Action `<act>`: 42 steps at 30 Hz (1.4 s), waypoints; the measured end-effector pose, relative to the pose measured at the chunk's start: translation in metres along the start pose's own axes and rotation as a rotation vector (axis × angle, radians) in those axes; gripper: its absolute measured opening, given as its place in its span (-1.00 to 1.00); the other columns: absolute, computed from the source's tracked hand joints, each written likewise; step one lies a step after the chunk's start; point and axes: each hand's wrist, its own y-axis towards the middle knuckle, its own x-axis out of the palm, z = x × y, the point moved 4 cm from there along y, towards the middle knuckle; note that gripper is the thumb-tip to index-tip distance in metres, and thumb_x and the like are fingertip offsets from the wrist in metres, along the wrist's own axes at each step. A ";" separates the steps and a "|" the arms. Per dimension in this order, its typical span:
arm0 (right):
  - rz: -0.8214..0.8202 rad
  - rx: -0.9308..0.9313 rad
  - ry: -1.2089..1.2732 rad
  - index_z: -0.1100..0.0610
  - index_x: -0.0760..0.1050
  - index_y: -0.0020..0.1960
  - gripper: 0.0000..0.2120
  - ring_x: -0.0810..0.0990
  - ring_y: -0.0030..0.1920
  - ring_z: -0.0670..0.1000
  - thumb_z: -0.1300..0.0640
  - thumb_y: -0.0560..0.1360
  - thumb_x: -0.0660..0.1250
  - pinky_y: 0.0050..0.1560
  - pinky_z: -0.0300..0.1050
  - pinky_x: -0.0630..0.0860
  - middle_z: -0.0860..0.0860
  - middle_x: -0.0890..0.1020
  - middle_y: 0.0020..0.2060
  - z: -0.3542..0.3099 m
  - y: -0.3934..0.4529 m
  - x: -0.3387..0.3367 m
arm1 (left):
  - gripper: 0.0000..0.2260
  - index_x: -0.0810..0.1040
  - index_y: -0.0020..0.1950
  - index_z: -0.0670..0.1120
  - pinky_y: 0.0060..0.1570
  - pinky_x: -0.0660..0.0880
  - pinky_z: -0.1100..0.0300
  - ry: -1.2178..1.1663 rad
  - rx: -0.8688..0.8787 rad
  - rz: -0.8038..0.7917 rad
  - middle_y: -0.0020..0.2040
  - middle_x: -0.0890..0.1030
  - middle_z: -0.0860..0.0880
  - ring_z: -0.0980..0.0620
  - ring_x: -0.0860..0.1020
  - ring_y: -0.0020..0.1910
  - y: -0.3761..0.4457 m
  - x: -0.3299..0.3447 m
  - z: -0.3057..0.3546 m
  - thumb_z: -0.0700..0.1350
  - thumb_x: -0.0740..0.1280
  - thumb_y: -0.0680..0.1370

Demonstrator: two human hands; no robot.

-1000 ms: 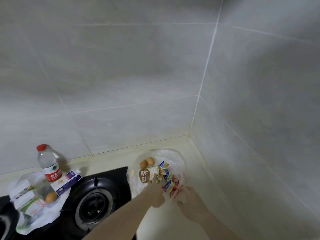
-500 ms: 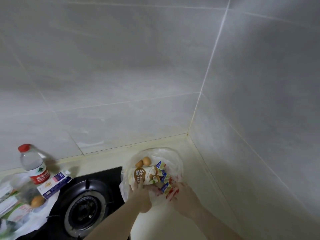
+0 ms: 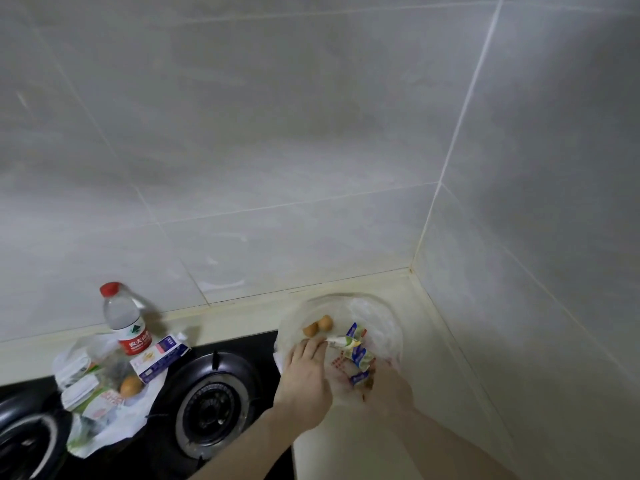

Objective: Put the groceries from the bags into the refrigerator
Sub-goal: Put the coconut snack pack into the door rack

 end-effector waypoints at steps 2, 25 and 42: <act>0.015 0.041 0.053 -0.04 0.48 0.38 -0.66 0.57 0.19 -0.02 0.04 0.62 0.22 0.02 -0.30 0.51 -0.02 0.56 0.33 0.002 -0.001 0.000 | -0.30 0.20 0.59 -0.05 0.54 0.01 0.23 -0.133 0.040 0.066 0.55 0.19 0.09 0.06 0.17 0.52 -0.008 -0.009 0.002 -0.22 0.14 0.41; 0.393 0.100 0.482 -0.01 0.53 -0.25 -0.71 0.59 -0.28 -0.04 -0.11 0.36 0.60 -0.20 -0.11 0.50 -0.11 0.63 -0.34 0.016 -0.092 -0.062 | -0.46 0.54 0.37 -0.14 0.19 0.18 0.66 -0.505 0.040 0.076 0.32 0.50 0.11 0.08 0.49 0.34 -0.016 -0.070 0.043 -0.42 0.22 0.41; 0.695 0.128 0.587 -0.05 0.56 -0.20 -0.74 0.45 -0.52 -0.12 -0.13 0.37 0.60 -0.42 -0.24 0.35 -0.31 0.64 -0.19 -0.030 -0.311 -0.084 | -0.72 0.69 -0.15 0.11 -0.03 0.44 0.48 -0.449 0.341 0.006 -0.02 0.68 0.18 0.22 0.62 -0.01 -0.092 -0.129 0.025 -0.29 0.40 0.50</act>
